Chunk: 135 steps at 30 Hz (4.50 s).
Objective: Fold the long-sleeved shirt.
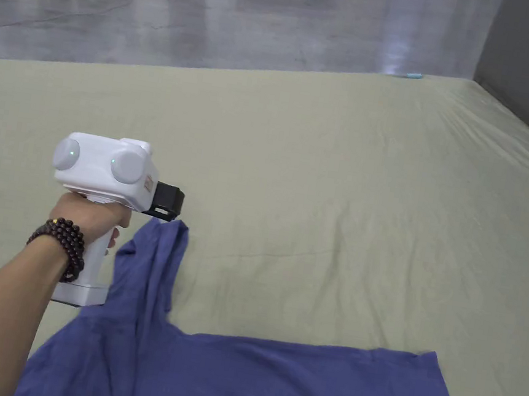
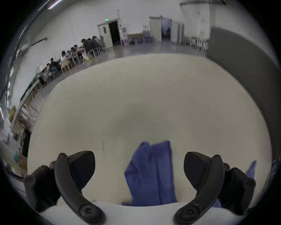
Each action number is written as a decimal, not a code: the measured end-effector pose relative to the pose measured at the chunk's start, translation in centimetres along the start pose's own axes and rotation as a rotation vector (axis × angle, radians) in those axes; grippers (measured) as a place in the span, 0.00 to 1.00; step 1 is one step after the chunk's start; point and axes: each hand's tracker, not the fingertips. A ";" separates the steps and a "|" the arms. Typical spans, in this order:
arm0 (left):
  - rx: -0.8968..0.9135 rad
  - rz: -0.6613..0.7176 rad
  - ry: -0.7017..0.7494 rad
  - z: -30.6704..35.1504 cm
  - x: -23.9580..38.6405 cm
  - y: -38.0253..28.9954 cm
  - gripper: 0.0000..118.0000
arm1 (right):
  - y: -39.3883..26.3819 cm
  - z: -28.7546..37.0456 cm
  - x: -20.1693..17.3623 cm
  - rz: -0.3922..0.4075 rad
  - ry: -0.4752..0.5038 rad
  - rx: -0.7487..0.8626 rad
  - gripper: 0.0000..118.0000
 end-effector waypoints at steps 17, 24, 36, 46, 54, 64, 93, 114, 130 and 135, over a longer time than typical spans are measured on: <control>0.061 0.100 -0.043 2.5 -2.0 -3.1 0.10 | 0.1 1.2 -0.6 0.007 -0.022 0.014 0.02; 0.210 0.155 -0.014 17.3 -3.3 -12.8 0.10 | -1.0 2.8 -3.0 0.066 0.028 0.059 0.02; 0.120 0.445 -0.084 18.3 1.7 -34.5 0.18 | -3.7 6.9 -4.9 0.133 0.054 0.136 0.02; 0.282 0.484 -0.132 32.3 -2.7 -39.1 0.92 | -2.2 9.3 -4.8 0.084 0.054 0.216 0.02; 0.190 0.360 -0.041 34.4 -0.2 -45.1 0.00 | -1.7 8.6 -5.0 0.024 -0.030 0.215 0.02; 0.143 0.302 -0.054 28.4 -4.2 -33.8 0.00 | -0.1 8.3 -5.0 -0.006 -0.040 0.234 0.02; -0.093 0.289 -0.103 13.5 -5.9 -21.5 0.02 | 16.0 -0.9 2.5 -0.041 -0.094 0.112 0.02; -0.082 0.325 -0.114 14.1 -6.3 -22.8 0.02 | 25.4 -14.0 4.5 -0.167 -0.134 -0.159 0.04; 0.116 0.302 -0.145 27.4 -7.1 -30.3 0.02 | 15.5 4.6 3.2 -0.075 -0.032 0.166 0.04; 0.155 0.332 -0.171 32.8 -6.0 -38.5 0.02 | 5.0 9.9 3.4 -0.055 -0.006 0.211 0.04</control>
